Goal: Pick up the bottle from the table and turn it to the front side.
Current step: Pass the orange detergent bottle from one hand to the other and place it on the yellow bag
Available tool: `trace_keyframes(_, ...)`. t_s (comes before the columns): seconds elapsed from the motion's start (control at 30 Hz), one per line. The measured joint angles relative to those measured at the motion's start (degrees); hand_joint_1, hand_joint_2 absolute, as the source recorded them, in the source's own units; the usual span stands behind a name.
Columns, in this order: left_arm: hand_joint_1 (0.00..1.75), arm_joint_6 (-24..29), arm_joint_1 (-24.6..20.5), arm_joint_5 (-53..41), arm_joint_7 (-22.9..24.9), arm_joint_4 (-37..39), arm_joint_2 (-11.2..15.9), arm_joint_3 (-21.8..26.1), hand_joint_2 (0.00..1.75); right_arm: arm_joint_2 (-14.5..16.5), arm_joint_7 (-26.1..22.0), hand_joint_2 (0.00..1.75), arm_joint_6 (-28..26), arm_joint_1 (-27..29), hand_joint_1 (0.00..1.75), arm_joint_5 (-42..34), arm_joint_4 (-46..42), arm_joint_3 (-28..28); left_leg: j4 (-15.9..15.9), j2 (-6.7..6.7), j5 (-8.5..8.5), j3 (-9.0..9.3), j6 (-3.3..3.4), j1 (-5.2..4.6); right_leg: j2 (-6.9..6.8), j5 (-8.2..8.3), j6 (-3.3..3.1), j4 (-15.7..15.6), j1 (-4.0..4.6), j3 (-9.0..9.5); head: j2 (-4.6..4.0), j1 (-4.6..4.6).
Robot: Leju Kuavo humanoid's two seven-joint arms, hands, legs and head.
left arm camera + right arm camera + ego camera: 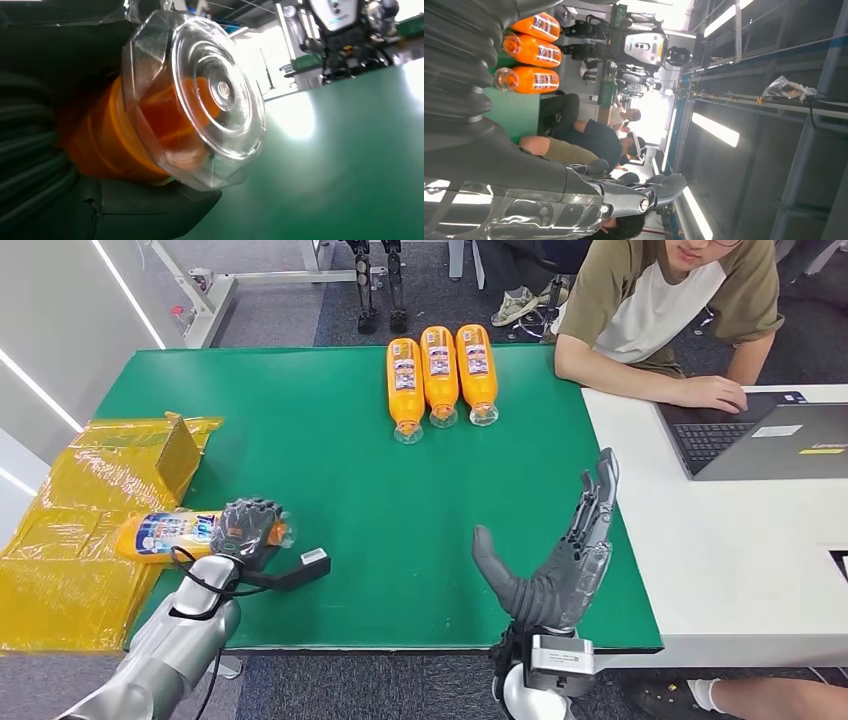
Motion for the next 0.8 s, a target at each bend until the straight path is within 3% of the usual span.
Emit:
trace_keyframes(0.03,1.69,-0.6,0.2,0.0,0.3,0.2,0.1,-0.5,1.75,0.0,0.0,1.75,0.0,0.0,0.00,0.0,0.1,0.1,0.0,0.00,0.00,0.00,0.00,0.00,0.00,0.00,0.00,0.0,0.00,0.00,0.00,0.01)
trace_keyframes(0.07,1.37,-1.4,0.4,0.1,0.8,0.3,0.1,-1.0,1.75,0.0,0.0,1.75,0.0,0.0,0.00,0.1,0.3,0.1,0.0,0.00,0.00,0.00,0.00,0.00,-0.01,0.00,0.00,0.0,0.00,0.00,0.00,0.01)
trace_keyframes(0.17,0.11,-4.8,0.4,1.5,3.1,0.5,0.1,-1.3,1.75,0.0,0.0,1.75,0.0,0.0,0.00,0.1,0.5,0.2,0.0,0.02,-0.01,0.06,0.00,-0.01,0.01,0.00,0.00,0.0,-0.01,0.03,0.00,0.00)
trace_keyframes(0.2,0.00,-5.9,0.3,2.3,3.7,0.5,0.0,-1.3,1.75,-0.1,0.0,1.75,0.0,-0.1,0.00,0.1,0.6,0.3,0.0,0.02,-0.01,0.09,-0.01,-0.01,0.00,0.00,0.00,0.0,-0.02,0.05,0.00,-0.01)
trace_keyframes(0.4,0.00,-12.9,-0.9,11.5,3.1,0.5,-0.4,1.6,1.75,-0.3,0.0,1.75,0.0,-0.2,0.00,-0.3,1.3,0.8,-0.1,0.02,0.02,0.26,-0.06,-0.01,0.00,0.00,-0.03,0.1,-0.02,0.15,0.00,-0.01)
trace_keyframes(0.8,0.00,-33.6,-3.2,27.9,-13.2,0.5,0.1,15.8,1.75,-0.7,0.0,1.75,0.0,-0.6,0.00,-2.1,2.9,2.1,-0.4,-0.03,0.03,0.93,-0.31,-0.03,-0.09,-0.15,-0.27,0.1,-0.04,0.71,0.00,-0.02)
